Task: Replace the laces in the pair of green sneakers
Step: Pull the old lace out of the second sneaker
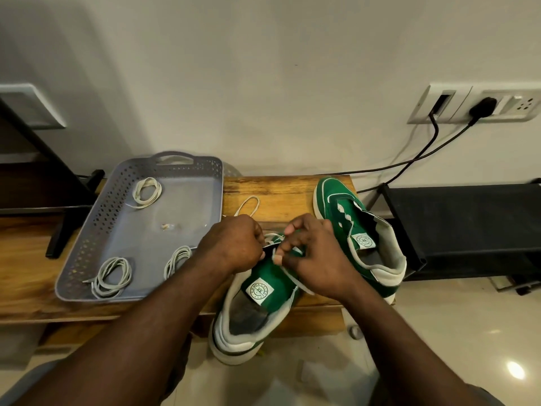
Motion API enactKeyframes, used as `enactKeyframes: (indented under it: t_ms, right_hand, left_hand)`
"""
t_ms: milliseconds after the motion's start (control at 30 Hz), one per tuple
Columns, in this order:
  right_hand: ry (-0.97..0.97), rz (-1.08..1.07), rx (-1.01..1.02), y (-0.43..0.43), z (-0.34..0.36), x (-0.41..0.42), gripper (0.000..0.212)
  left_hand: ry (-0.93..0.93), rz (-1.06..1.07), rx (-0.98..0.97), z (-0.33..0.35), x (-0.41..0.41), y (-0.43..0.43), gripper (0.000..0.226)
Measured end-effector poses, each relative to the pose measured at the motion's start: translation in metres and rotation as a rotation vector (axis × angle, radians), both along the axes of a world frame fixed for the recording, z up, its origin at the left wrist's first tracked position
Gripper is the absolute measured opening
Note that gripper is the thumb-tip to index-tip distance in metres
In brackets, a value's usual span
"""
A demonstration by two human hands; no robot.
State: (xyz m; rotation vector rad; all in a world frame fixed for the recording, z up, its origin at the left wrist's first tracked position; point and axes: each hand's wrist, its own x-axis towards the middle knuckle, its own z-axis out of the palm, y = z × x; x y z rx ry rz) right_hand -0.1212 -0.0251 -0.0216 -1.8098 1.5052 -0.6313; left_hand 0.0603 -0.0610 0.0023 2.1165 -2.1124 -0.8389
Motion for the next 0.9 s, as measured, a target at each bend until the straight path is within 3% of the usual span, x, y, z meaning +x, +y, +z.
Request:
enactKeyframes:
  t_ms: [100,167,200,267,333,400,467,600,700,767,900]
  right_hand:
    - [-0.378,0.394,0.107,0.008,0.020,-0.015,0.005]
    - [-0.514,0.480,0.185,0.012,0.026,-0.025,0.007]
    - [-0.533,0.425,0.218,0.012,0.025,-0.028,0.006]
    - [-0.414,0.170,0.168,0.009,0.018,-0.022,0.011]
    - [-0.051,-0.114,-0.005,0.004,0.010,-0.015,0.026]
    - [0.215,-0.133,-0.087,-0.001,0.006,-0.007,0.027]
    - [0.298,-0.073,-0.057,-0.001,-0.002,0.001,0.020]
    - [0.315,-0.100,-0.096,-0.003,-0.010,0.010,0.003]
    - [0.053,0.128,0.033,0.000,0.007,-0.003,0.017]
    - [-0.055,0.290,0.161,0.004,0.023,-0.017,0.009]
    - [-0.080,0.215,0.285,0.007,0.026,-0.031,0.010]
  left_hand:
    - [-0.026,0.031,-0.048,0.002,0.002,0.000,0.023]
    - [-0.018,0.017,-0.046,0.003,0.003,0.000,0.026]
    - [-0.019,0.001,-0.040,0.003,0.001,-0.001,0.025]
    - [-0.016,-0.009,-0.028,0.004,0.002,-0.002,0.018]
    - [0.010,-0.017,-0.005,0.005,0.001,-0.003,0.014]
    - [0.032,-0.030,0.016,0.005,0.002,-0.004,0.016]
    - [0.041,-0.048,0.027,0.004,0.001,-0.004,0.017]
    - [0.052,-0.039,0.039,0.000,0.003,-0.003,0.017]
    - [0.052,-0.014,0.062,0.000,0.005,-0.002,0.016]
    - [0.026,-0.006,0.053,0.000,0.006,-0.003,0.018]
    - [0.002,-0.027,0.047,0.000,0.002,-0.003,0.022]
